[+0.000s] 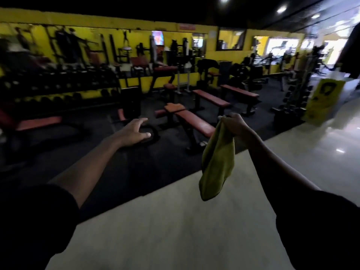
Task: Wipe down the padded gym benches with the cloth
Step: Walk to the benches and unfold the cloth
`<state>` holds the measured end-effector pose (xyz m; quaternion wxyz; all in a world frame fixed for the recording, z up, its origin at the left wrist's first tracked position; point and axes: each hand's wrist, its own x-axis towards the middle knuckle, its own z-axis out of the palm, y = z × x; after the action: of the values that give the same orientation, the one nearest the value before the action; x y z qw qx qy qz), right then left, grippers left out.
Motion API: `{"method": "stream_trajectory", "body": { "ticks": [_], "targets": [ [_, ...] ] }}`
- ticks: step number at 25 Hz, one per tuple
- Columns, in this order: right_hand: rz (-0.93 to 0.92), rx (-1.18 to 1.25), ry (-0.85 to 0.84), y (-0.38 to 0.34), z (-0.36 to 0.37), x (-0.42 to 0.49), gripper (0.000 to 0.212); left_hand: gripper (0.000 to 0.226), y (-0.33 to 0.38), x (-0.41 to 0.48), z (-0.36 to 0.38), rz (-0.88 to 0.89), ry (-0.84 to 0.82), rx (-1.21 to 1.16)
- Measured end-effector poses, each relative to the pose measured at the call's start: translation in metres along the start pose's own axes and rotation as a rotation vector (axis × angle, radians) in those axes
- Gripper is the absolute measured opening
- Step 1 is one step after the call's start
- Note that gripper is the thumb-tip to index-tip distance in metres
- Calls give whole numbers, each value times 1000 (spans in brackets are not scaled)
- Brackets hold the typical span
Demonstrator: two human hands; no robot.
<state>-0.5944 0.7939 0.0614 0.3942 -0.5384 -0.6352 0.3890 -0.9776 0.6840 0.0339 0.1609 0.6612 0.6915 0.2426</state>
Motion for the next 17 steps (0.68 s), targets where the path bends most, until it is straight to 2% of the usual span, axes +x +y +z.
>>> {"method": "stream_trajectory", "body": {
  "ticks": [4, 7, 9, 15, 17],
  "targets": [
    [-70, 47, -148, -37, 83, 41, 17, 75, -60, -25, -52, -154, 138, 41],
    [-152, 35, -237, -58, 153, 64, 12, 85, -107, -54, -88, -258, 209, 64],
    [-168, 11, -289, -68, 198, 75, 16, 96, -136, -76, -106, -339, 233, 69],
    [-217, 14, -490, -118, 359, 78, 28, 82, -230, -148, -166, -506, 310, 112],
    [-241, 19, -526, -141, 404, 70, 28, 88, -264, -166, -192, -525, 356, 109]
  ]
}}
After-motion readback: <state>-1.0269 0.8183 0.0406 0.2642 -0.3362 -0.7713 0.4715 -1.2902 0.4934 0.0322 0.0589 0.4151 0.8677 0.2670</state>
